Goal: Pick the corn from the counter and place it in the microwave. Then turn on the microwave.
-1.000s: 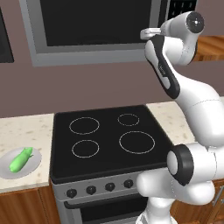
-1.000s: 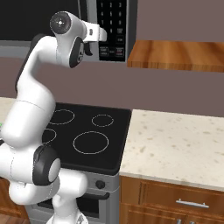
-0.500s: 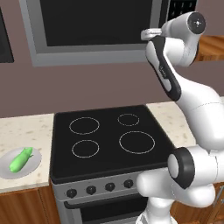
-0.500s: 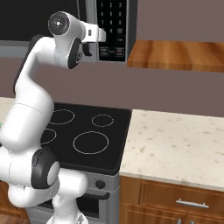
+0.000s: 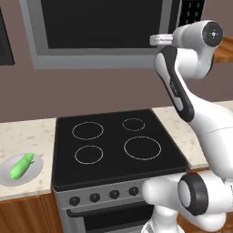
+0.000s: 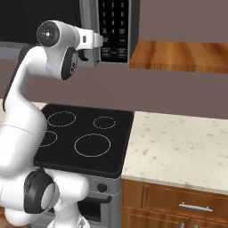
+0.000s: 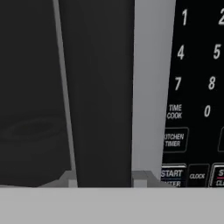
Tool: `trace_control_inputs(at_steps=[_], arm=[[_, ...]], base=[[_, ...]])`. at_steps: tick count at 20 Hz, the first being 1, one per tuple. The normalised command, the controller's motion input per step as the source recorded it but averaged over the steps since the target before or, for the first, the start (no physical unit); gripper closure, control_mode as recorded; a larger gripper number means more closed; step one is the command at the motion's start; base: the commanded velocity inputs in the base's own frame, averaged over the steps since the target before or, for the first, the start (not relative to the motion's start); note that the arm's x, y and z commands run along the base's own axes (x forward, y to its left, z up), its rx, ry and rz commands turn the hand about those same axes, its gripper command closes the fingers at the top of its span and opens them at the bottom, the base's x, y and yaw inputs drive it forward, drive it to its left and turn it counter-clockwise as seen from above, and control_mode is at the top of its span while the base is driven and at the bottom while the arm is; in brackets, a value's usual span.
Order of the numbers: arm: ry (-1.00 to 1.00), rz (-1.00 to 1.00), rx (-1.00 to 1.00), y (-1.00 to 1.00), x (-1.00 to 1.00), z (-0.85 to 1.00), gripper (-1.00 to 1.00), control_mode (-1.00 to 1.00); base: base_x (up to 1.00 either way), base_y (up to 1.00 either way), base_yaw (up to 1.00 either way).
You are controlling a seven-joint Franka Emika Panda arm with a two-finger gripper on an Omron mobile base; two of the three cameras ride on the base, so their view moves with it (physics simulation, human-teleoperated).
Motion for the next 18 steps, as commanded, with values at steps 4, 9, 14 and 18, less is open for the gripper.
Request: trace_control_inputs(at_steps=[4, 9, 14, 18], arm=[[-0.09, -0.02, 0.0, 0.0, -0.53, 0.04, 1.0, -1.0], [-0.07, -0.01, 0.0, 0.0, -0.48, 0.03, 1.0, -1.0], [-0.07, -0.01, 0.0, 0.0, -0.5, 0.02, 1.0, -1.0], [-0.09, -0.01, 0.0, 0.0, -0.54, 0.03, 1.0, -1.0]], base=[[0.0, 0.0, 0.0], [0.0, 0.0, 0.0], [0.0, 0.0, 0.0], [0.0, 0.0, 0.0]])
